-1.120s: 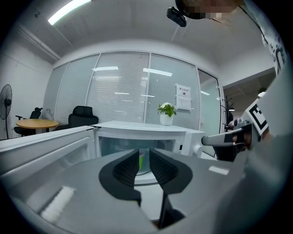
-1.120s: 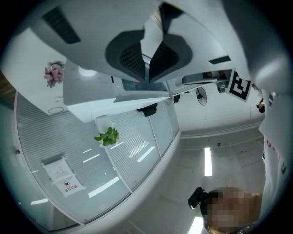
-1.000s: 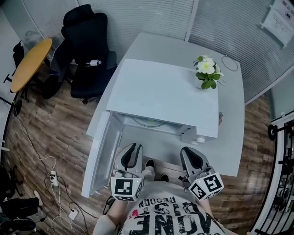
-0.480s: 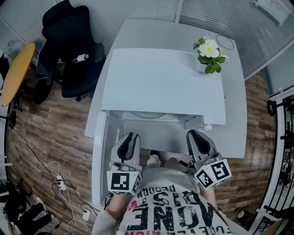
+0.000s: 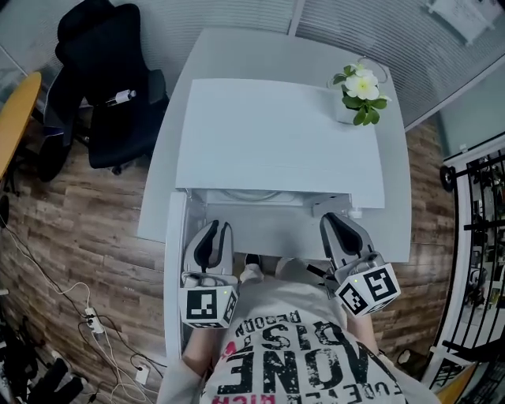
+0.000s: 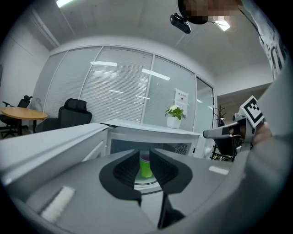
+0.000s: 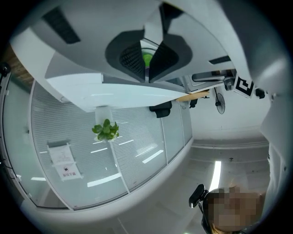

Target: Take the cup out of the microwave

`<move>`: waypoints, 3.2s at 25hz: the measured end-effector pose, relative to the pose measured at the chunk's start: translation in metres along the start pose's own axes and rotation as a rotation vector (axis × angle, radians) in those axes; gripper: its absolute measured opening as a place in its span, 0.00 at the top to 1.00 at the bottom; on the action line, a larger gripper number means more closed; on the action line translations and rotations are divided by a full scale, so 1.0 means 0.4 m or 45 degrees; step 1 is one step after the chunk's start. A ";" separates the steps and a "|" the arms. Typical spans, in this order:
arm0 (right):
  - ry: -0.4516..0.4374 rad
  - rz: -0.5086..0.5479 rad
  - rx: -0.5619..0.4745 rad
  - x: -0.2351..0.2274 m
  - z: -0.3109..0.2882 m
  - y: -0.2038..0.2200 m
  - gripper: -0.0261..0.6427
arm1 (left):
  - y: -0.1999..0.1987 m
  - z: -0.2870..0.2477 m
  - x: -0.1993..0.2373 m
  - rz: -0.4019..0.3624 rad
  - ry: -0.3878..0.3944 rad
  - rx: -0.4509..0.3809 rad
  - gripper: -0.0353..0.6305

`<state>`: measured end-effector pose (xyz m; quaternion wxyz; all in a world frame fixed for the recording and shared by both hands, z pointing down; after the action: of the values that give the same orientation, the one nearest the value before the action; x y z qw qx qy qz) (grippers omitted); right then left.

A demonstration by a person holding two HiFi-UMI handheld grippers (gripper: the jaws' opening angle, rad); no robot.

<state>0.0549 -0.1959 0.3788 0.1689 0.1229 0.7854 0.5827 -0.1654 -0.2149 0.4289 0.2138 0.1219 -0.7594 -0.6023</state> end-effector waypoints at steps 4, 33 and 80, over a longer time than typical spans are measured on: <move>-0.037 0.076 0.046 0.015 -0.022 -0.023 0.91 | -0.007 -0.005 0.003 -0.011 0.012 -0.033 0.83; -0.213 -0.071 -0.098 -0.102 0.106 0.033 0.91 | -0.036 0.039 -0.250 -0.144 -0.080 -0.012 0.83; -0.239 -0.092 -0.103 -0.170 0.167 0.057 0.91 | -0.056 0.003 -0.321 -0.313 -0.065 0.004 0.83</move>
<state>0.1443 -0.1573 0.3912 0.2672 0.1417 0.7459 0.5934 -0.0549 -0.1624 0.3843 0.1185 0.1991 -0.7448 -0.6258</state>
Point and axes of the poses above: the fingertips, and each gripper's own axes: z backward along the fingers, x to its left, y out of its underside, the point moved 3 cm from there along z, backward along the fingers, and after that the axes turned 1 degree about z, right-handed, at the moved point
